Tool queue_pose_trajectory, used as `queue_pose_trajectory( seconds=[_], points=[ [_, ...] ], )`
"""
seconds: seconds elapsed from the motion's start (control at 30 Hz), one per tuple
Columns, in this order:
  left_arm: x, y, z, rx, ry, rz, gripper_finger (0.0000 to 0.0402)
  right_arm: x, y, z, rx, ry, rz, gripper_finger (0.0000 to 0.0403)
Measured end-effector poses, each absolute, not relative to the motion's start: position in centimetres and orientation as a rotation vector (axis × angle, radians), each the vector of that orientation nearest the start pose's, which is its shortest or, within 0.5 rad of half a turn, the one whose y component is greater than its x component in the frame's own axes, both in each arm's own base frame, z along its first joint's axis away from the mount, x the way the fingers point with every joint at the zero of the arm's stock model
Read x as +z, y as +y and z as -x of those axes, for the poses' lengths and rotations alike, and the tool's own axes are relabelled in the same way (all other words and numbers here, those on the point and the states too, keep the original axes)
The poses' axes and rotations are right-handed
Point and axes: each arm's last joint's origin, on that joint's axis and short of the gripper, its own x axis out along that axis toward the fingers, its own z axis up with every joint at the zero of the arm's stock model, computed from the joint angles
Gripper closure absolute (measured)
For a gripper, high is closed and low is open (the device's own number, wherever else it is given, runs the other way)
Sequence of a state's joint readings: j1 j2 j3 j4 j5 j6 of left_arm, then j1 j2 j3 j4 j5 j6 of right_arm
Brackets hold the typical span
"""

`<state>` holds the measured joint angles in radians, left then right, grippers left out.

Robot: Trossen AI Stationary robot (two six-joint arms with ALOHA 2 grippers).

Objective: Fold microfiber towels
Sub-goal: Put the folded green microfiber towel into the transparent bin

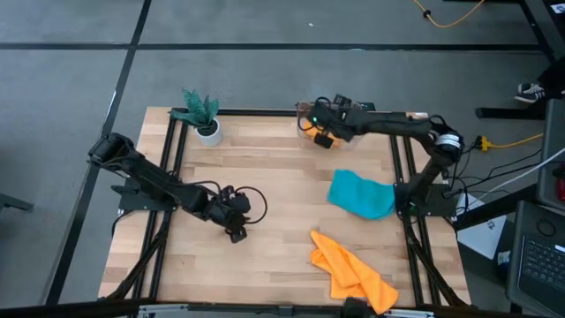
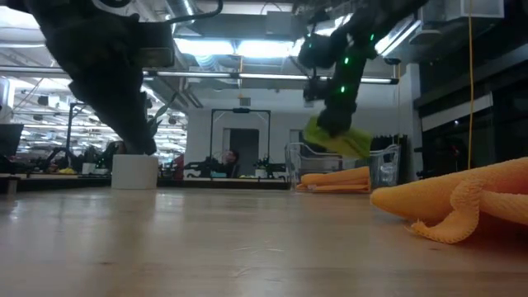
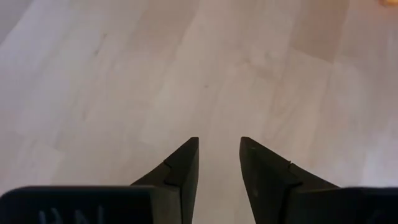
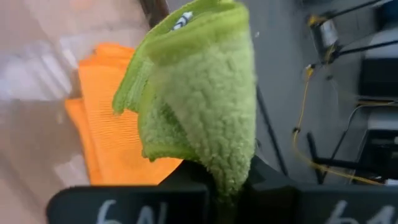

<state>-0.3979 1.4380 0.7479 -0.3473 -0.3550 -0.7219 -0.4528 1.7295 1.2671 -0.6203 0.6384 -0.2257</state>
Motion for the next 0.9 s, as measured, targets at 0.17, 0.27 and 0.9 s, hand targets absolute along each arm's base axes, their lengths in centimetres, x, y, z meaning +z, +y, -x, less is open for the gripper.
queue_pose_trajectory(
  seconds=[0.17, 0.27, 0.9],
  points=[
    [17.4, -8.5, -24.6, 0.330, 0.910, 0.296, 0.0292, 20.7, -19.3, -30.9, -0.851, 1.283, 0.305, 0.0387],
    [17.4, -8.3, -24.7, 0.336, 0.910, 0.298, 0.0292, 19.8, -19.8, -31.4, -0.842, 1.286, 0.323, 0.0387],
    [17.4, -8.3, -24.7, 0.338, 0.909, 0.299, 0.0292, 18.5, -18.7, -32.4, -0.777, 1.307, 0.339, 0.0182]
  ],
)
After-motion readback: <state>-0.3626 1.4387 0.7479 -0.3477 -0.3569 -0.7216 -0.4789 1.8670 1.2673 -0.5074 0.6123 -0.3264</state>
